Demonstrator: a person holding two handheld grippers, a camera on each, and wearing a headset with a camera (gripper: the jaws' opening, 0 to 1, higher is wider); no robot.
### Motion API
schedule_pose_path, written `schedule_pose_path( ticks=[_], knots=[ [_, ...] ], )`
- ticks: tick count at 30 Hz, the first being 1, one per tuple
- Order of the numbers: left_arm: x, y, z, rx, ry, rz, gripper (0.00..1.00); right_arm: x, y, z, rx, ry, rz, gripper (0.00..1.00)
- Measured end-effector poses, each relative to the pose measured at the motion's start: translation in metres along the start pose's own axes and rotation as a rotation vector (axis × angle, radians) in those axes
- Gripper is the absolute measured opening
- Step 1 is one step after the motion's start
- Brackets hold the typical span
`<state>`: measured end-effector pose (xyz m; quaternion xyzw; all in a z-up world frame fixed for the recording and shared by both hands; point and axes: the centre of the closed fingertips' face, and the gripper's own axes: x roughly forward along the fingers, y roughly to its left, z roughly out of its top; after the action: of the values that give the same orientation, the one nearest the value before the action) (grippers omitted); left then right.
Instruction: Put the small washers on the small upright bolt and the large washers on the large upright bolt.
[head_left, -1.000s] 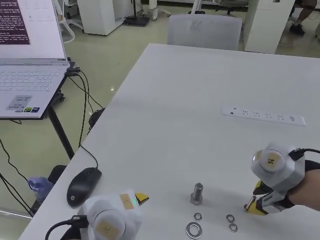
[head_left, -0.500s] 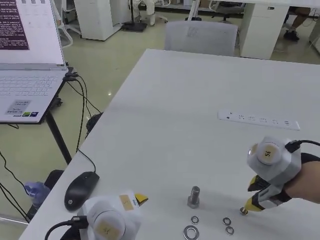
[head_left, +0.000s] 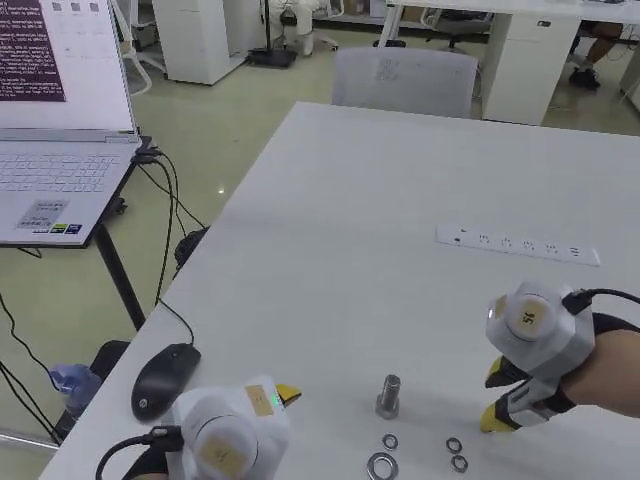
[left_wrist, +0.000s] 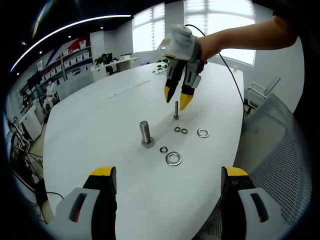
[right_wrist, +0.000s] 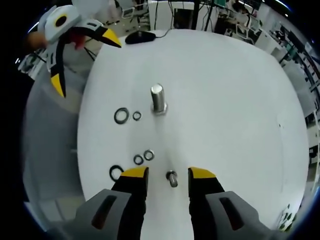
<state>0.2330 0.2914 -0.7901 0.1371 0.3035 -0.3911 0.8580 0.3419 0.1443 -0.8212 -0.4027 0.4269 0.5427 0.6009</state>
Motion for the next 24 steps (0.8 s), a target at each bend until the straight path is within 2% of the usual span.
schedule_pose_path(
  ticks=[8, 15, 17, 24],
  knots=[
    [0.001, -0.002, -0.001, 0.003, 0.007, -0.009, 0.86, 0.004, 0.011, 0.010, -0.022, -0.013, 0.014, 0.33],
    [0.001, 0.001, 0.003, 0.008, -0.005, -0.005, 0.86, 0.008, 0.019, 0.010, -0.012, -0.014, 0.030, 0.32],
    [0.000, 0.005, 0.005, 0.019, -0.014, 0.015, 0.86, 0.009, 0.020, 0.009, -0.012, -0.008, 0.025, 0.32],
    [0.000, 0.006, 0.005, 0.020, -0.012, 0.004, 0.85, 0.013, 0.022, 0.008, 0.006, -0.010, 0.021, 0.32]
  ],
)
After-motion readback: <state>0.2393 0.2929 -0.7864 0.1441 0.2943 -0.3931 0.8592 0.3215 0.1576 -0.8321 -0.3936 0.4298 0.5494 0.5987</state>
